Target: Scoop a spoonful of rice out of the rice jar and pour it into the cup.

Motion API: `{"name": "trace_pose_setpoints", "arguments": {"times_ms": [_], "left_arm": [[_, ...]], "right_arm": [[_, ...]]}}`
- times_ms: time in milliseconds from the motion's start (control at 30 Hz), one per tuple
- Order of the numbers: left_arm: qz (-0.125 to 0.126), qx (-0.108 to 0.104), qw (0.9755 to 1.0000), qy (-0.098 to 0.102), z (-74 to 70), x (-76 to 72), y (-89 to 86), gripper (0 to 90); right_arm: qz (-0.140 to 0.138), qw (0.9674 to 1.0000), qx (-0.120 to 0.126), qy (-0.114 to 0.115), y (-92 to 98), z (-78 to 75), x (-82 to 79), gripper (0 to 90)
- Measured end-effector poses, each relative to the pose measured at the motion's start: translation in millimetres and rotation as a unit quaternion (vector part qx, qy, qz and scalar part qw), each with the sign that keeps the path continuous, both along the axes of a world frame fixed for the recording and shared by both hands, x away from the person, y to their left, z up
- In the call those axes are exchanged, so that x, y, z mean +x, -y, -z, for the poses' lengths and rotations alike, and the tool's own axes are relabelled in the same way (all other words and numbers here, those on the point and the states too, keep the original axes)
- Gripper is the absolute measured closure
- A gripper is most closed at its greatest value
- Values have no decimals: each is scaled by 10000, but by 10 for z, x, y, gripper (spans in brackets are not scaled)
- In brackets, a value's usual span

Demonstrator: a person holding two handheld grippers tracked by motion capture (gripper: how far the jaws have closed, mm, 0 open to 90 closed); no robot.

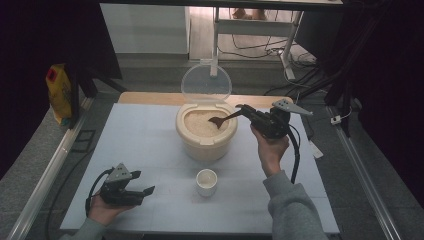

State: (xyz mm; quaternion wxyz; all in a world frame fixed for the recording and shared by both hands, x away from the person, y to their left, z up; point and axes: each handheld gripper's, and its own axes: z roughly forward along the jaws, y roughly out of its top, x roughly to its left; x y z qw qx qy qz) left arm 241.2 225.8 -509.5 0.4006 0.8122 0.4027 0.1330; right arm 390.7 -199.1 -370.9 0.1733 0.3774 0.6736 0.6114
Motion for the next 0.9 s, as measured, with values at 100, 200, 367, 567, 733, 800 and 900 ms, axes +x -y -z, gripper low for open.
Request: {"name": "trace_pose_setpoints", "arguments": {"times_ms": [100,200,367,567,733,800,900], "left_arm": [[-6,4,10000,-1,3,-1,-3,222],[-3,-19,10000,1,-3,0,-5,222],[-14,-50,10000,9,-9,-6,-11,222],[-12,-32,10000,-19,-1,14,-7,222],[-27,-37,10000,-1,-8,15,-16,222],[-33,-43,10000,3,-10,15,-16,223],[-37,-39,10000,13,-15,14,-9,222]], "right_arm": [[-9,9999,96,-36,-20,36,1,832],[-10,9996,252,-149,-32,89,11,832],[96,9984,475,-305,-18,135,12,832],[149,9974,597,-373,-10,168,16,832],[186,9955,728,-569,-8,206,23,833],[193,9957,719,-558,-11,205,22,833],[204,9956,723,-567,-16,202,17,833]]}}
